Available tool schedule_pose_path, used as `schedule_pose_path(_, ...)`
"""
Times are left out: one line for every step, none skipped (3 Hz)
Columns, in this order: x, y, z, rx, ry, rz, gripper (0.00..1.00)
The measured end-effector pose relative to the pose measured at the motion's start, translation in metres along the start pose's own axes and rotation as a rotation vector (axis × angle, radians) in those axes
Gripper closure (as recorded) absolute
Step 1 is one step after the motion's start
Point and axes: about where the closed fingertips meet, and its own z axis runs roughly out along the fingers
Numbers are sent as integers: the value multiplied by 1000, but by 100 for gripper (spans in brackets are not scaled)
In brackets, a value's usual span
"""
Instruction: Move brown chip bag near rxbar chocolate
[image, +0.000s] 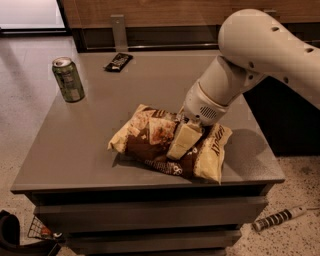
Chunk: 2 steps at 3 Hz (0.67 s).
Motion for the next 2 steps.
schedule_pose_path(0, 0, 0, 0, 0, 0, 100)
schedule_pose_path(0, 0, 0, 0, 0, 0, 100)
